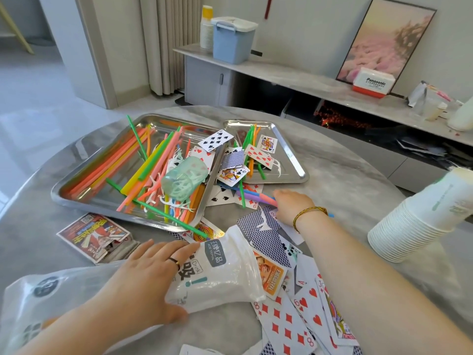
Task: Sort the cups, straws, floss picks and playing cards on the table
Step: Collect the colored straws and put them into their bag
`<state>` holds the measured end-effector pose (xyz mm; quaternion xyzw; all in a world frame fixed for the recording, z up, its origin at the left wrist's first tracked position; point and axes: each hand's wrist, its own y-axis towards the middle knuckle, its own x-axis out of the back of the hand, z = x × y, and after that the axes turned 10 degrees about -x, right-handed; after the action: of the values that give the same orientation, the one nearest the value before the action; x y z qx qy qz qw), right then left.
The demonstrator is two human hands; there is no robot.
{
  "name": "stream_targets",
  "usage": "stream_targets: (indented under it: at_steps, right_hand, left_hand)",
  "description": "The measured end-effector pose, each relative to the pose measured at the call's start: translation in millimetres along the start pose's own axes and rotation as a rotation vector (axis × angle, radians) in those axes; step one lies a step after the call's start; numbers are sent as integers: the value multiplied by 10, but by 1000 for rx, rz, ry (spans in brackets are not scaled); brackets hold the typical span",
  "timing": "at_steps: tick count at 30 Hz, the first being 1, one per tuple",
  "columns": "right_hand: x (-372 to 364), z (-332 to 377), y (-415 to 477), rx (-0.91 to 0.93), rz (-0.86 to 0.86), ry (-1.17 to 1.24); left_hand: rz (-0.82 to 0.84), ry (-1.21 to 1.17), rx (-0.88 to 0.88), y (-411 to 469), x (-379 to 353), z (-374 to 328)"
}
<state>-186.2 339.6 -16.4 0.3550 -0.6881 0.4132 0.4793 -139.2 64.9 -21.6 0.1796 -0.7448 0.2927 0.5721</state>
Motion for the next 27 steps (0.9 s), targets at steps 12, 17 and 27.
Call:
stream_targets:
  at_steps: [12,17,27]
  right_hand:
    - [137,-220,-333,22,-57,-33]
    - [203,-397,-641,-54,-2,92]
    - [273,-528,-1369,-96,-184,1126]
  left_hand:
    - [-27,5,10,-27,19,-41]
    - [-31,29,57,-65,9,-61]
    - [-107,48,30,-113,110,-181]
